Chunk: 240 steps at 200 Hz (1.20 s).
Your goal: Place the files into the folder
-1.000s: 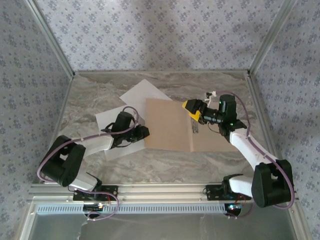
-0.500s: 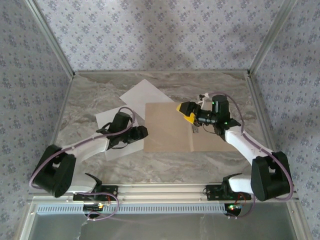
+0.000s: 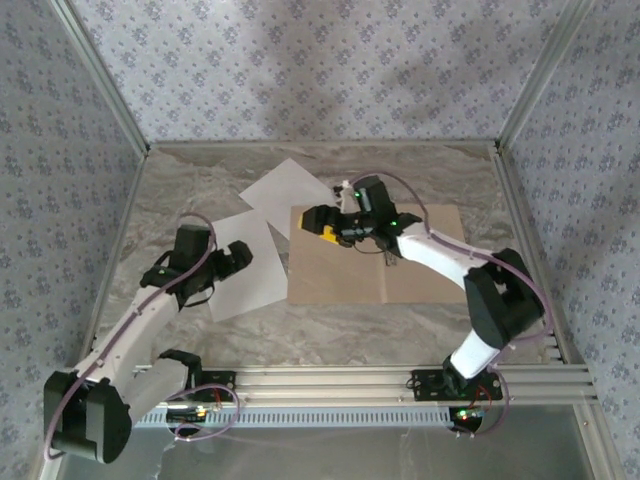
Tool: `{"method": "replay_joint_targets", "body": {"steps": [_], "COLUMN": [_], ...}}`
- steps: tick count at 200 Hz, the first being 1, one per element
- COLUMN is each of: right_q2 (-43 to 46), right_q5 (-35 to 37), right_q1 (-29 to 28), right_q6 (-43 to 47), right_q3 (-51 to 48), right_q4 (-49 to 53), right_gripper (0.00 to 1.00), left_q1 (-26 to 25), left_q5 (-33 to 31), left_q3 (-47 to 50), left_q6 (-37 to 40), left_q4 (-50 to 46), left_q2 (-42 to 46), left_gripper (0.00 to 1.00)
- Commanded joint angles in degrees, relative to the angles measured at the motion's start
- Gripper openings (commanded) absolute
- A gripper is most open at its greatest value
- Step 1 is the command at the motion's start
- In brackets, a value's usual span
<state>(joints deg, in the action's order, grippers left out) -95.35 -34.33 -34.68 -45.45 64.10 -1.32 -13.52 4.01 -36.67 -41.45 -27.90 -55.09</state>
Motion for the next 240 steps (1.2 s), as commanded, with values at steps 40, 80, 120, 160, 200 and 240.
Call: {"method": "replay_joint_targets", "body": {"steps": [40,80,120,160,200,240], "right_q2": [-13.24,-20.13,-24.51,-27.73,-30.87,-33.59], "right_q5": [11.01,13.98,15.76,17.18,16.49,15.87], "right_q1": [-7.63,-9.46,-9.9,-11.0,-11.81,-12.76], "right_q6": [4.71,5.72,5.47,5.64,5.46,5.29], "right_q3": [15.86,23.59,28.26,32.05,34.8,37.12], "right_q4": [13.08,17.84,20.1,22.08,22.39,23.33], "right_gripper": [0.87,0.82,0.79,0.76,0.69,0.64], "left_q1": [8.88,9.94,11.41,12.16,12.28,12.37], "left_q5": [-1.96,-0.57,1.02,4.53,5.39,5.92], "left_q3": [2.6,4.58,4.8,4.67,4.78,5.21], "left_q6": [4.13,6.98,6.9,7.41,7.7,8.03], "left_q4": [-4.83,-2.01,-1.59,0.1,1.73,3.11], "left_q2": [1.88,3.32,1.29,-2.66,-5.25,-7.5], "left_gripper": [1.0,0.99,0.98,0.97,0.91,0.84]}}
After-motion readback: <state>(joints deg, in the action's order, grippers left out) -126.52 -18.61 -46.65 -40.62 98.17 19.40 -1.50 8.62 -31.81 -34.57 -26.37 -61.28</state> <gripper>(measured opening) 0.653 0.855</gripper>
